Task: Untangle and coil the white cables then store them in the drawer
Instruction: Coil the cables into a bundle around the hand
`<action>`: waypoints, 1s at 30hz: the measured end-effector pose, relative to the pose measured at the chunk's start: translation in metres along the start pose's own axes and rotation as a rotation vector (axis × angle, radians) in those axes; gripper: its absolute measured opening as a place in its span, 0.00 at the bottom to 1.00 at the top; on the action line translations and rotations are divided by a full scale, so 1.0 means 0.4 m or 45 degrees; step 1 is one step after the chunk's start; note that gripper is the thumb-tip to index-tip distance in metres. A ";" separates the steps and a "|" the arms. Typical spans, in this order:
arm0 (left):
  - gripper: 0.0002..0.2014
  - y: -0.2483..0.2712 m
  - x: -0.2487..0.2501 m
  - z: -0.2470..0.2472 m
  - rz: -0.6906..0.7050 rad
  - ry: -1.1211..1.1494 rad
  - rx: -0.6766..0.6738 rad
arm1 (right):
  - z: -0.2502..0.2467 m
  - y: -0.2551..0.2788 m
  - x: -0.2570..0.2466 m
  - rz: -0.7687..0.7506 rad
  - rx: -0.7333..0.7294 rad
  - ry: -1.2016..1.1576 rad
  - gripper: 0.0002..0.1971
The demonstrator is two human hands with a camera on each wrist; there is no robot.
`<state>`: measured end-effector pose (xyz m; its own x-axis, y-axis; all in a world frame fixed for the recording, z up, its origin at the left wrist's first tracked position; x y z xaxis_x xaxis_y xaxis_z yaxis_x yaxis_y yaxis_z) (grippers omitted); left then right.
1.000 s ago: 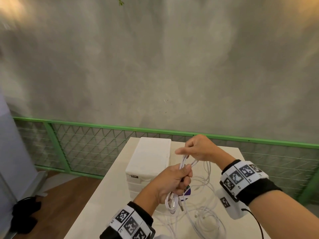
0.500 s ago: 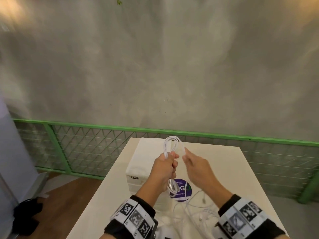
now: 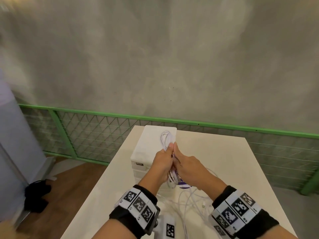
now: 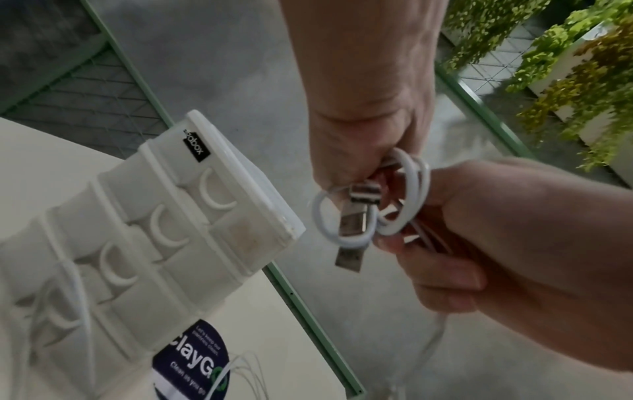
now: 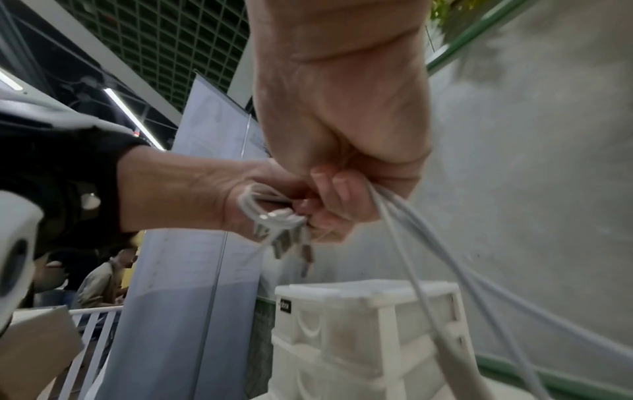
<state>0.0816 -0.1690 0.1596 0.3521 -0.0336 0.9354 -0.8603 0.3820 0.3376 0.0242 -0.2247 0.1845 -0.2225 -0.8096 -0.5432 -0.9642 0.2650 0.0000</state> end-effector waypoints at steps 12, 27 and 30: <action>0.16 -0.037 -0.022 0.000 -0.280 1.155 -0.085 | -0.054 0.025 0.131 -0.008 0.068 -0.171 0.18; 0.18 -0.083 -0.010 0.011 -0.038 0.710 0.311 | 0.053 0.136 0.074 -0.111 -0.154 0.706 0.17; 0.17 -0.060 0.012 0.030 0.239 0.190 0.347 | 0.004 0.124 0.050 -0.146 -0.155 0.595 0.14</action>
<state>0.0994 -0.1893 0.1573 0.2113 0.1569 0.9648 -0.9747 0.1079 0.1959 -0.0278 -0.2270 0.1721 -0.1281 -0.9855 -0.1109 -0.9899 0.1201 0.0754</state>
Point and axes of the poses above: each hand's wrist, its own y-axis away from the middle knuckle, its own z-axis out of the palm, x = y × z, the point moved 8 cm from there along -y, towards the middle knuckle, and after that the axes turned 5 degrees about x, right-handed, at the moved point
